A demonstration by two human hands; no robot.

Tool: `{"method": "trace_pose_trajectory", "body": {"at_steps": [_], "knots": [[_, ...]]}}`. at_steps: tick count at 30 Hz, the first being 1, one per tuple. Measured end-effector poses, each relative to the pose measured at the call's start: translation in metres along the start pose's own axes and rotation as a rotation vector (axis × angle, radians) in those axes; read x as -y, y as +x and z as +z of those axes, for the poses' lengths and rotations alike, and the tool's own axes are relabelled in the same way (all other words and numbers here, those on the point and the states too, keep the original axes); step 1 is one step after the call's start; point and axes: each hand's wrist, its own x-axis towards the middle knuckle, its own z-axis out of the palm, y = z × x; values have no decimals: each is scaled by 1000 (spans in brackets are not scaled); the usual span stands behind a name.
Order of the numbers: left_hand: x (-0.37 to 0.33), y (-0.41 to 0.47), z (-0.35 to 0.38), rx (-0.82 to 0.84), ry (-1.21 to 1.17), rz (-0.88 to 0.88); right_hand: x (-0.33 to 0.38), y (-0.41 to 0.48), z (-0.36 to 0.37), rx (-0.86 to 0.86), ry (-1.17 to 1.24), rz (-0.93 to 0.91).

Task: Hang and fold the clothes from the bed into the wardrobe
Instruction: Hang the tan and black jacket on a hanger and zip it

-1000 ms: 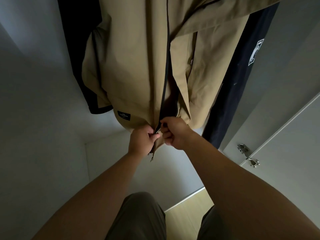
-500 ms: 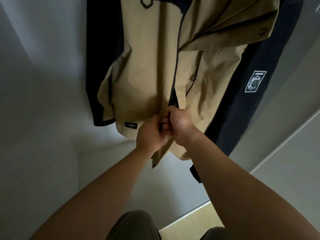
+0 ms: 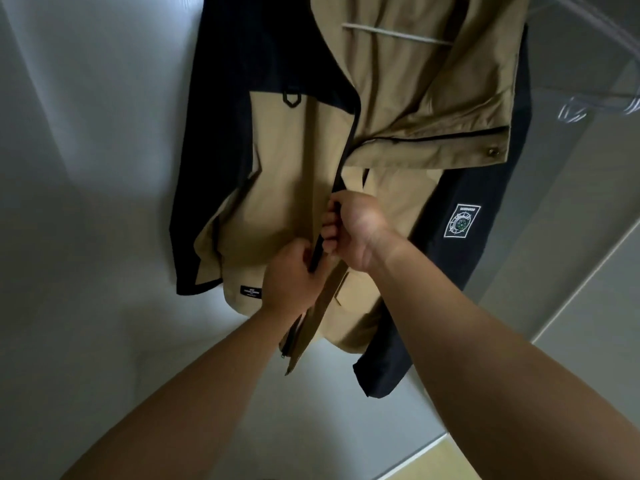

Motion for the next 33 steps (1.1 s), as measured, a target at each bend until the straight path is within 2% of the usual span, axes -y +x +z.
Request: {"method": "trace_pose_trajectory", "body": {"at_steps": [2,5,10,13,16,18,20,21,22,25,29,33], "knots": [[-15,23,-8,-88,-13,102,1,-1,1,0,9,1],[-20,41,-14,-88,106,178,10,-5,6,0,30,19],[-18,43,-16,-35,-16,106,64,-10,14,-29,130,-60],[-30,56,-23,0,52,68,84,-17,20,-32,173,-78],[-60,83,-35,-114,93,100,80,-22,20,-7,162,-41],[-72,103,-46,-152,-5,126,81,-25,21,27,162,19],[-80,115,-53,-64,-135,178,90,-28,20,55,214,65],[-81,118,-51,-26,-126,181,95,-29,20,61,271,90],[-83,117,-48,-21,3,191,101,-29,19,62,323,113],[-88,105,-38,2,190,187,120,-30,20,97,404,128],[-86,109,-44,-128,290,203,149,-34,27,119,441,79],[-82,114,-52,-86,248,208,153,-42,29,165,367,62]]}}
